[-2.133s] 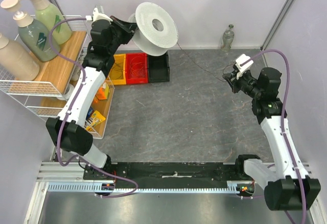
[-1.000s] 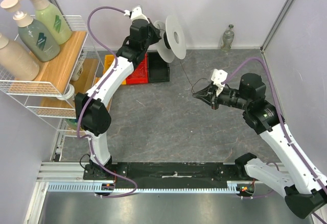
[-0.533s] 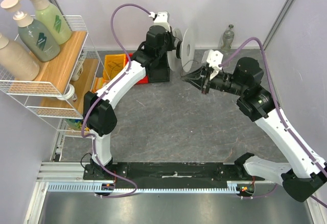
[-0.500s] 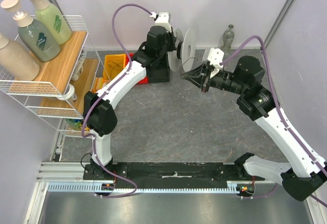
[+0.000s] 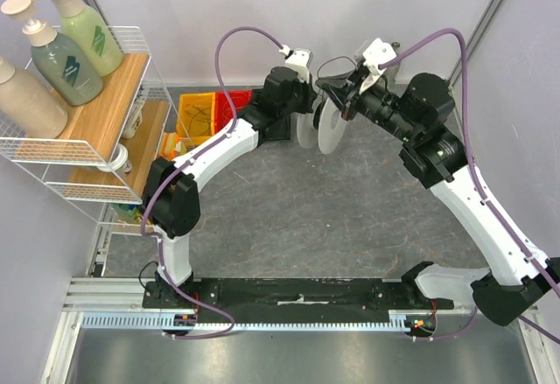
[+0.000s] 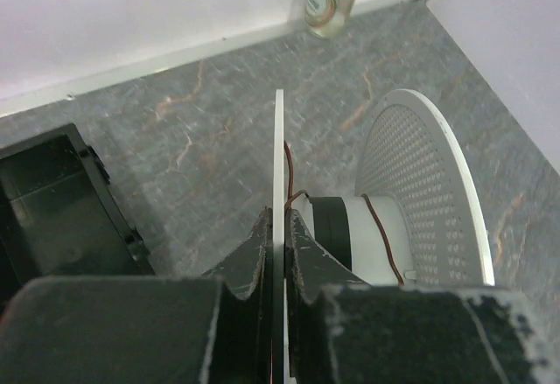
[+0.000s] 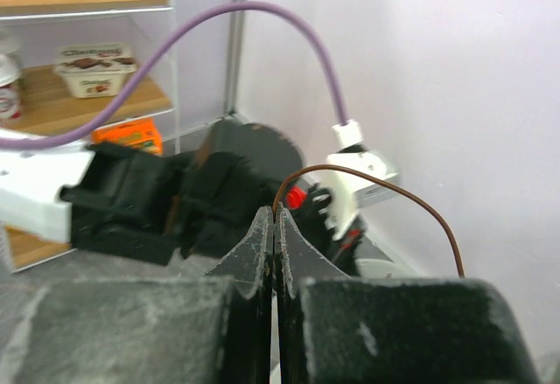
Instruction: Wrap the cables
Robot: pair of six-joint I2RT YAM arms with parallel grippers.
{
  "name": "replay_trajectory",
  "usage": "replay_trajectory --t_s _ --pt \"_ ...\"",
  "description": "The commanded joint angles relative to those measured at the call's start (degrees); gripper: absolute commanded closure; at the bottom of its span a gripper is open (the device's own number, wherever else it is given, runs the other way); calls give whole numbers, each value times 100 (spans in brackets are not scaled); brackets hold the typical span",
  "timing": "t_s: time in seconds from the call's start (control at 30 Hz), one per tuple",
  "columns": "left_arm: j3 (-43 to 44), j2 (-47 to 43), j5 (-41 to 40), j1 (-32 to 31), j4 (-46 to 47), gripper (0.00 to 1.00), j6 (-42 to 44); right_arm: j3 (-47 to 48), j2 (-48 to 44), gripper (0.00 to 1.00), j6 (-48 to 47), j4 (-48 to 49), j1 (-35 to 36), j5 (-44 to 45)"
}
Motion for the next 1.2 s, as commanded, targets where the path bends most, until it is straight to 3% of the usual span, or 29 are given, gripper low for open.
replay_trajectory --t_s 0.0,0.33,0.57,0.83,1.17 --pt "-527 -746 345 -30 820 98 525 649 22 100 -15 774 -48 805" --pt "-1951 -1704 1557 -38 1234 98 1043 1230 567 100 -33 914 -961 982" --pt "-2909 -2635 2638 84 1313 98 1317 1502 1094 100 767 1151 -2393 60" --pt "-3042 -3207 4414 840 1374 99 -18 1415 1586 100 1232 1204 -3720 -977" --pt "-1997 -3146 5091 1087 1743 98 -1679 229 1824 100 1576 1626 -4319 -1769"
